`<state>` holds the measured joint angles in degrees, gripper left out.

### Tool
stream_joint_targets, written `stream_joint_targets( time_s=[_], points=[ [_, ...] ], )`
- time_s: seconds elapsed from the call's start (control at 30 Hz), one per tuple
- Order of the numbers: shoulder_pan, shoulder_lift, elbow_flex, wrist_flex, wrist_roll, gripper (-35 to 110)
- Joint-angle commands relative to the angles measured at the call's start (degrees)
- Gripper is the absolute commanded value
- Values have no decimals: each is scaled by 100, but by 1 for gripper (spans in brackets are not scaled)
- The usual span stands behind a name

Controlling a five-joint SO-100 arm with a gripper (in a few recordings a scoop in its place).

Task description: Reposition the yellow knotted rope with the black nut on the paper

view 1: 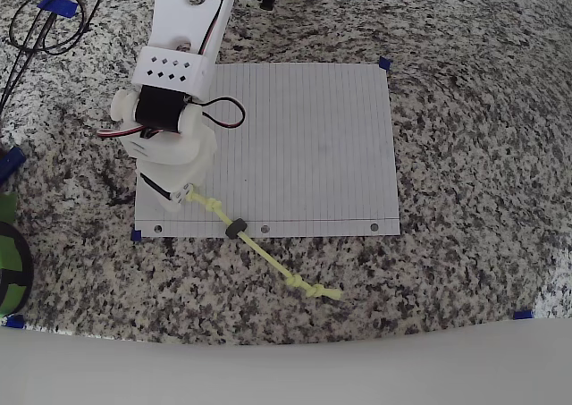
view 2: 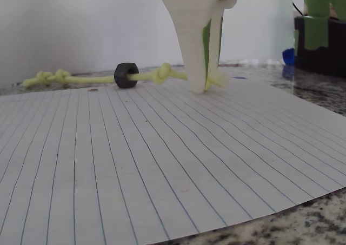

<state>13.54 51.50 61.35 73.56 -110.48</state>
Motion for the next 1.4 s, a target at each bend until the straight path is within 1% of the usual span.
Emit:
stream_joint_targets(
  time_s=[0.0, 0.03, 0.07, 0.13, 0.17, 0.5, 0.7, 0.87, 1.17, 1.23, 1.37],
  points=[
    [-26, -9, -70, -44, -35, 43],
    [-35, -9, -70, -35, -35, 41],
    [-35, -18, -70, -44, -35, 32],
    [-35, -53, -70, -70, -35, 3],
    [-35, -62, -70, -79, -35, 0],
    [-18, -70, -70, -123, -9, 0],
    [281, 545, -53, -369, 114, 0],
    [721, 1354, 185, -870, 114, 0],
    [1406, 3182, 1688, -2109, 123, 0],
    [1573, 3551, 1951, -2470, 220, 0],
    [1811, 4210, 2707, -3401, 826, 0]
  ],
)
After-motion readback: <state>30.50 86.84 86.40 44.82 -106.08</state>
